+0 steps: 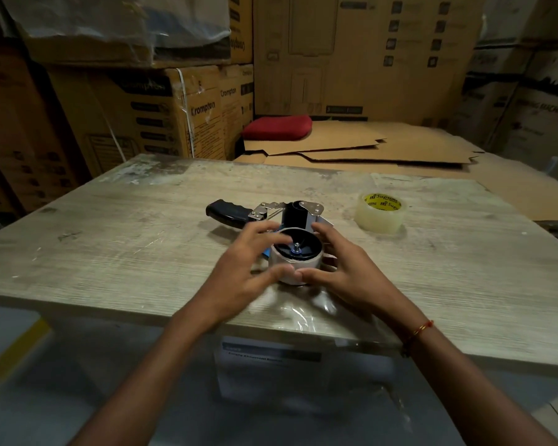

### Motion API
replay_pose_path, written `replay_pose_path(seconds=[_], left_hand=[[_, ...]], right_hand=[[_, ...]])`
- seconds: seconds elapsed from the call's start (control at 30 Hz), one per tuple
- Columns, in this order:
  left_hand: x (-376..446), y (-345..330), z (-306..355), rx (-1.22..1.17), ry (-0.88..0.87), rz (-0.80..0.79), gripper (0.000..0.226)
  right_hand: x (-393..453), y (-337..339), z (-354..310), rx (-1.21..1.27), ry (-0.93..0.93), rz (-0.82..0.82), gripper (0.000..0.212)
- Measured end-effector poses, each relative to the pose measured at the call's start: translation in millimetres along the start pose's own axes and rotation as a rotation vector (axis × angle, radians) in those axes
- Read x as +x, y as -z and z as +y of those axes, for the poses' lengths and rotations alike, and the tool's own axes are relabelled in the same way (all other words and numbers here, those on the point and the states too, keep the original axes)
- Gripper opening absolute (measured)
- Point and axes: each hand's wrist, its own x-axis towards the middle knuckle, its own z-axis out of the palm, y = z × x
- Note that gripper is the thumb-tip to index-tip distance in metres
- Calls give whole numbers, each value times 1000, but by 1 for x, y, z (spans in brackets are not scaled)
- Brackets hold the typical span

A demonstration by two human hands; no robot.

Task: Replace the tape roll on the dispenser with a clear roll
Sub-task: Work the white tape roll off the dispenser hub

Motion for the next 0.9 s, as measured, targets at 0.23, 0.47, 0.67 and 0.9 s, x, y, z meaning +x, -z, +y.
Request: replay_pose_path(seconds=[0.23,0.47,0.67,0.9], left_hand=[[6,-1,-6,57,-30,-17,26],[8,8,-8,-21,52,-73,23],[5,8,-6,-243,166,-134,28],[18,-9,12,-42,462,272,27]], right_hand=[[-2,-6,11,117,9,93,65],[-8,-9,6,60,7,160,58],[-2,1,-7,212,-186,148,35],[15,5,-21,-207,-257,149,35]])
